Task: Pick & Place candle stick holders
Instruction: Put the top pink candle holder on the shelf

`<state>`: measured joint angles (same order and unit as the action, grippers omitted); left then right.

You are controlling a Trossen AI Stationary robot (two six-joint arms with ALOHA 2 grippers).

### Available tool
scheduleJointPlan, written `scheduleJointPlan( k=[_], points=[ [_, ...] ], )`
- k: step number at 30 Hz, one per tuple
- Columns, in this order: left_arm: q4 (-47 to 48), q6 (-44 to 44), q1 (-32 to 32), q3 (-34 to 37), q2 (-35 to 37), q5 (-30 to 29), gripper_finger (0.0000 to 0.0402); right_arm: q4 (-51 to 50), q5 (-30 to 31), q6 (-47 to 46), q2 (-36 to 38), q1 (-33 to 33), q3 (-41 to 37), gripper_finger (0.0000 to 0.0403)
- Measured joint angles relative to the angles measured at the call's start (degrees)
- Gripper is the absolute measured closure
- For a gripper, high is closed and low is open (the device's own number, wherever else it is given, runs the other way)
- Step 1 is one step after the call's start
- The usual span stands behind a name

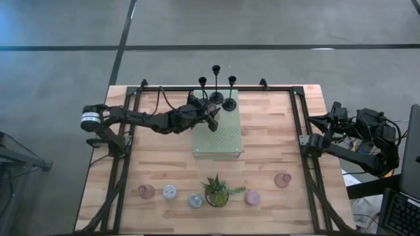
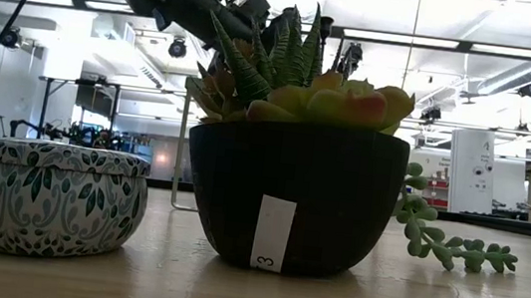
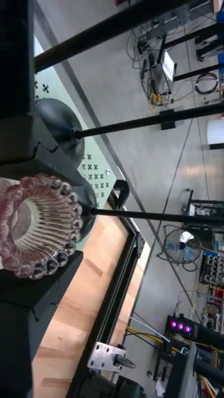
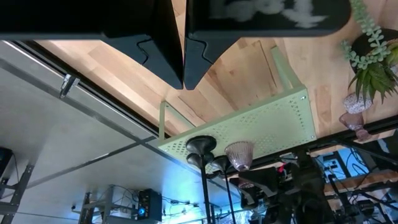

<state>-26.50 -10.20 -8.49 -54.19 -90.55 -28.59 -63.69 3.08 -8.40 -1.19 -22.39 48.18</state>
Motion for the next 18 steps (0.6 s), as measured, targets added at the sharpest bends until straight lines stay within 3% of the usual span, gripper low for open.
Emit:
scheduleJointPlan(
  k=[18],
  points=[
    [-3.98,5.72,-1.03,0.07,-0.11,3.4,0.0209,0.0,0.0,0.01,0.0,-0.01,0.01,0.0394]
  ],
)
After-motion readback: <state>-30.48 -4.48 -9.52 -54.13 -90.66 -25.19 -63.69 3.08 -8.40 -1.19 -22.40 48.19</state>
